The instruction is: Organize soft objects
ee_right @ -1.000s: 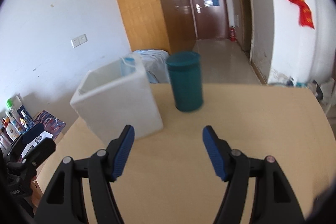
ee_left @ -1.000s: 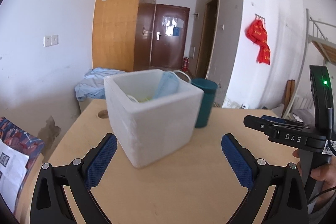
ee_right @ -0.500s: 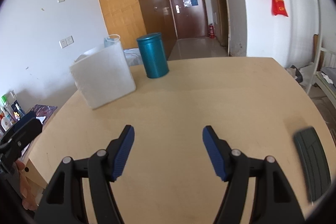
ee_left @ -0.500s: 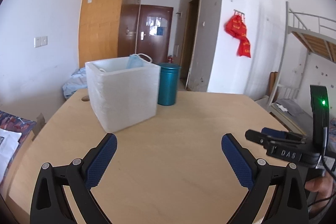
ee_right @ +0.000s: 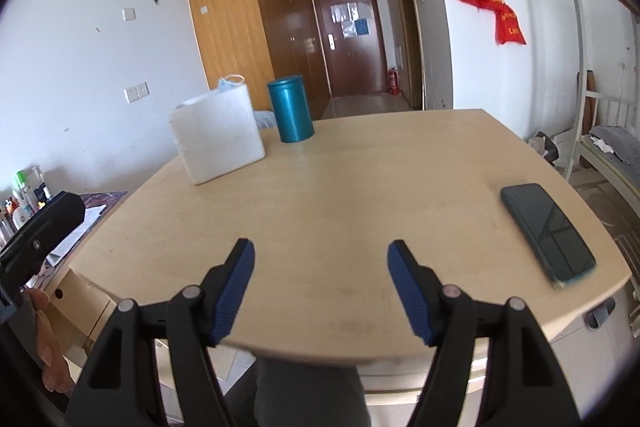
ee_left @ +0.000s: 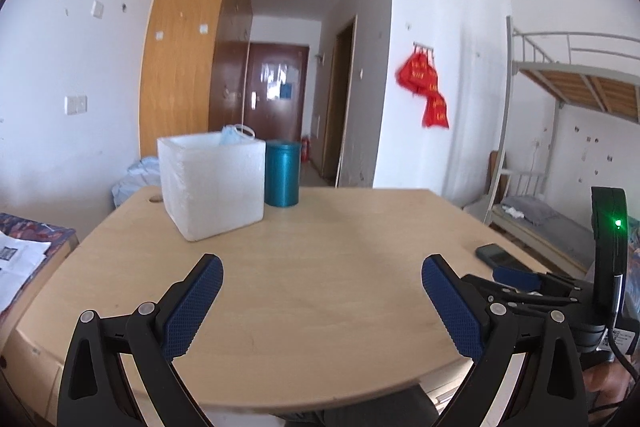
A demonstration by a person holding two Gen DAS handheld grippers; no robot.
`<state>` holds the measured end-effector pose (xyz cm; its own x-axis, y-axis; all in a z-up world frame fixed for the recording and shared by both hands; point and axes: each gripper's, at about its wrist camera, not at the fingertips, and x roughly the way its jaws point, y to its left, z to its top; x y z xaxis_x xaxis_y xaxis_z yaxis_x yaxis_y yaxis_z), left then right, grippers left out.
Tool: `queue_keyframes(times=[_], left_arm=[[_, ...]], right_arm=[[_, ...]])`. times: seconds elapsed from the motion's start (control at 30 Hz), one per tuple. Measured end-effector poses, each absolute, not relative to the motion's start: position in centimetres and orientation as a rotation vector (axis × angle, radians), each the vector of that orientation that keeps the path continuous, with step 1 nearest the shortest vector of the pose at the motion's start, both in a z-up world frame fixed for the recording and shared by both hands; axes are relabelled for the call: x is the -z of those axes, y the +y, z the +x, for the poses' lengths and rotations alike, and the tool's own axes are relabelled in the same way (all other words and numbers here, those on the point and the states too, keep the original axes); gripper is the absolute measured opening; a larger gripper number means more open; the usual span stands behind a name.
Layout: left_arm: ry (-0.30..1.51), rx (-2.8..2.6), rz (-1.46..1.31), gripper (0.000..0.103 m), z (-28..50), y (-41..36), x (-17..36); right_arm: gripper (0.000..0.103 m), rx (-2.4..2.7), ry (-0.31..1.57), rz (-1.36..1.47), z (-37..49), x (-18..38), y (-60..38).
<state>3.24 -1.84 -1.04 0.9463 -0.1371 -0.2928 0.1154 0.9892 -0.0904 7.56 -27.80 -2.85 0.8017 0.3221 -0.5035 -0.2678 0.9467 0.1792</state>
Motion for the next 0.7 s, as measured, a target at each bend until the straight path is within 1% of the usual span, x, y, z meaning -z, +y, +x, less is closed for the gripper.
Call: queue_keyframes(times=[0.23, 0.27, 0.3, 0.33, 0.4, 0.57, 0.7], left_arm=[[0.219, 0.125, -0.028, 0.100, -2.1, -3.4, -0.4], [0.204, 0.117, -0.018, 0.100, -2.8, -3.5, -0.6], [0.191, 0.103, -0.018, 0.103, -3.4, -3.5, -0.7], [0.179, 0.094, -0.024, 0.103, -3.9, -3.3, -0.9], [0.162, 0.088, -0.037, 0.103, -4.9, -2.9, -1.0], [0.137, 0.056, -0.058, 0.103, -5.9, -1.7, -0.9], [0.097, 0.055, -0.070, 0.103, -6.8, -1.2, -0.9]], right_arm=[[0.078, -0.325, 0.476, 0.093, 3.8, 1.3, -28.1], [0.082, -0.324, 0.454, 0.096, 3.3, 1.0, -28.1], [0.087, -0.322, 0.429, 0.104, 2.6, 0.6, -28.2], [0.091, -0.316, 0.411, 0.114, 2.2, 0.4, -28.3], [0.103, -0.308, 0.364, 0.143, 1.0, -0.2, -28.6], [0.103, -0.290, 0.271, 0.068, -1.4, -1.0, -27.6], [0.103, -0.289, 0.133, -0.004, -4.4, -1.1, -26.1]])
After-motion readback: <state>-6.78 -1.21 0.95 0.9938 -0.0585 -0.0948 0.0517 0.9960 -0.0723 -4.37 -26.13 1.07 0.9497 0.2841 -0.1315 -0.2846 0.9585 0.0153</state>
